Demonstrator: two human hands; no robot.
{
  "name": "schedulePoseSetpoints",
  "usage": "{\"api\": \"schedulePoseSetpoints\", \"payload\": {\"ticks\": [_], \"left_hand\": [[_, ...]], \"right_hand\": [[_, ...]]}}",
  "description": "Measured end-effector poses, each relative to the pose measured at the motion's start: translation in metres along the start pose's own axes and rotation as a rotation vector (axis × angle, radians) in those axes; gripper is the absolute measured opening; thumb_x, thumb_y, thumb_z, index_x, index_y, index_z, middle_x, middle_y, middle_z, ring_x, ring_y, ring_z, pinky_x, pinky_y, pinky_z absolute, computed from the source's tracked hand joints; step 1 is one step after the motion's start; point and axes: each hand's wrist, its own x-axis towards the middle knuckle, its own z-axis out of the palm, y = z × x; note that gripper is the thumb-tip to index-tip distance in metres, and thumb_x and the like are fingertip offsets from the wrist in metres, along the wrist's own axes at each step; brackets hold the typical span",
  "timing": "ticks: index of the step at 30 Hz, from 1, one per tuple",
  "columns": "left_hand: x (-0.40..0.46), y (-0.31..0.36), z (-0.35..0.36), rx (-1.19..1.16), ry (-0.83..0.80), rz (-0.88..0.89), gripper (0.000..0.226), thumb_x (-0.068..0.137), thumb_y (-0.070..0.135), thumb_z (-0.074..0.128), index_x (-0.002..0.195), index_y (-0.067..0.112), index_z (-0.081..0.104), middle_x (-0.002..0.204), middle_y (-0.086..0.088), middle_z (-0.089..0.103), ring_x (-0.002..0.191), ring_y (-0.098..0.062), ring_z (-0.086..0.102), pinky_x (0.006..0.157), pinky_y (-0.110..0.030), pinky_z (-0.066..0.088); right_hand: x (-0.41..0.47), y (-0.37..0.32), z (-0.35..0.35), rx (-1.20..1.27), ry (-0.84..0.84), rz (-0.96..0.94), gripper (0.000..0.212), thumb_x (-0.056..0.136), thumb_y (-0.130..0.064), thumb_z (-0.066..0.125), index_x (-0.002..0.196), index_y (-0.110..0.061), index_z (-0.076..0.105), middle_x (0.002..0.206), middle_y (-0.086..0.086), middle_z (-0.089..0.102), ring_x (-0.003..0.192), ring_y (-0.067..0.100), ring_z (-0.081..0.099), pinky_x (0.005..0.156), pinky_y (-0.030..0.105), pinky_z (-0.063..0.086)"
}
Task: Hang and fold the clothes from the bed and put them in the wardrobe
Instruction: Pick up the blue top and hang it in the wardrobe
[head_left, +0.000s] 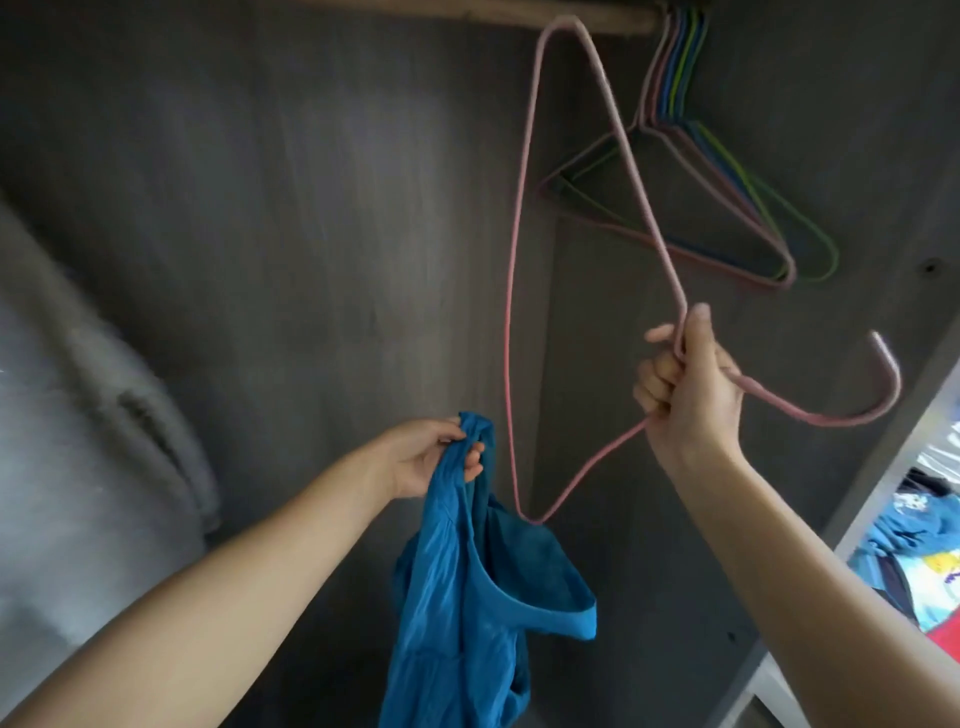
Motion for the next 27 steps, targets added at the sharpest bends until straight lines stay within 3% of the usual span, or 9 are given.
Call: {"api": "schedulePoseSetpoints", "payload": {"ticks": [2, 5, 10, 14, 17, 21, 24, 27], "left_hand": [[-0.002, 0.005, 0.006, -0.053, -0.018, -0.025, 0.014, 0.098, 0.005, 0.042, 0.096, 0.002, 0.056, 0.056, -0.011, 0.061, 0.038, -0.014, 0.057, 0.041, -0.025, 0.052], [-0.005, 0.024, 0.007, -0.17, 0.003, 0.038, 0.022, 0.095, 0.001, 0.04, 0.076, 0.0, 0.051, 0.047, -0.008, 0.053, 0.03, -0.008, 0.048, 0.034, -0.018, 0.045], [-0.007, 0.05, -0.029, -0.298, 0.157, 0.179, 0.027, 0.096, 0.002, 0.037, 0.073, 0.003, 0.049, 0.038, -0.001, 0.045, 0.028, -0.004, 0.044, 0.034, -0.016, 0.043], [0.0, 0.041, -0.047, -0.294, 0.247, 0.228, 0.016, 0.098, 0.002, 0.042, 0.093, 0.003, 0.057, 0.044, -0.001, 0.048, 0.032, -0.007, 0.048, 0.04, -0.018, 0.049], [0.002, 0.031, -0.038, -0.066, 0.205, 0.265, 0.013, 0.098, 0.002, 0.046, 0.105, 0.005, 0.056, 0.057, -0.01, 0.064, 0.039, -0.013, 0.058, 0.043, -0.022, 0.052], [-0.004, 0.023, -0.019, 0.643, -0.016, 0.134, 0.02, 0.098, 0.021, 0.051, 0.118, 0.018, 0.056, 0.084, -0.014, 0.074, 0.069, -0.021, 0.072, 0.059, -0.027, 0.057], [-0.003, 0.023, -0.013, 0.79, 0.207, 0.259, 0.021, 0.099, 0.025, 0.049, 0.116, 0.017, 0.058, 0.085, -0.006, 0.072, 0.073, -0.018, 0.069, 0.065, -0.026, 0.057], [-0.001, 0.027, -0.018, 0.869, 0.49, 0.462, 0.031, 0.099, 0.023, 0.049, 0.125, 0.009, 0.055, 0.114, -0.009, 0.062, 0.102, -0.026, 0.061, 0.086, -0.03, 0.047]], "right_hand": [[-0.014, 0.017, -0.004, -0.004, 0.0, 0.074, 0.046, 0.093, -0.048, 0.051, 0.059, -0.019, 0.064, 0.043, -0.012, 0.027, 0.036, 0.003, 0.021, 0.035, 0.015, 0.017], [-0.033, 0.045, -0.025, -0.171, -0.047, 0.221, 0.042, 0.084, -0.047, 0.054, 0.06, -0.015, 0.062, 0.045, -0.007, 0.027, 0.037, 0.006, 0.021, 0.036, 0.018, 0.015], [-0.032, 0.039, -0.061, -0.468, -0.294, 0.555, 0.039, 0.085, -0.043, 0.054, 0.076, -0.007, 0.066, 0.054, -0.001, 0.025, 0.043, 0.009, 0.02, 0.037, 0.019, 0.015], [-0.032, 0.019, -0.065, -0.857, -0.54, 0.711, 0.037, 0.095, -0.037, 0.051, 0.075, -0.012, 0.071, 0.047, -0.003, 0.025, 0.039, 0.01, 0.018, 0.036, 0.019, 0.015], [-0.038, 0.017, -0.052, -1.088, -0.609, 0.738, 0.034, 0.099, -0.031, 0.051, 0.077, -0.016, 0.071, 0.043, -0.004, 0.024, 0.035, 0.01, 0.019, 0.036, 0.02, 0.016], [-0.027, 0.009, -0.031, -0.741, -0.495, 0.724, 0.026, 0.101, -0.018, 0.046, 0.094, -0.005, 0.068, 0.051, -0.005, 0.028, 0.043, 0.007, 0.025, 0.038, 0.017, 0.022], [-0.017, 0.006, -0.009, -0.624, -0.554, 0.759, 0.022, 0.1, -0.006, 0.041, 0.108, -0.002, 0.061, 0.054, -0.004, 0.039, 0.047, 0.008, 0.035, 0.041, 0.017, 0.029], [-0.003, 0.006, 0.023, -0.587, -0.551, 0.702, 0.026, 0.098, 0.001, 0.041, 0.117, -0.009, 0.056, 0.061, -0.002, 0.058, 0.053, 0.008, 0.056, 0.047, 0.018, 0.047]]}}
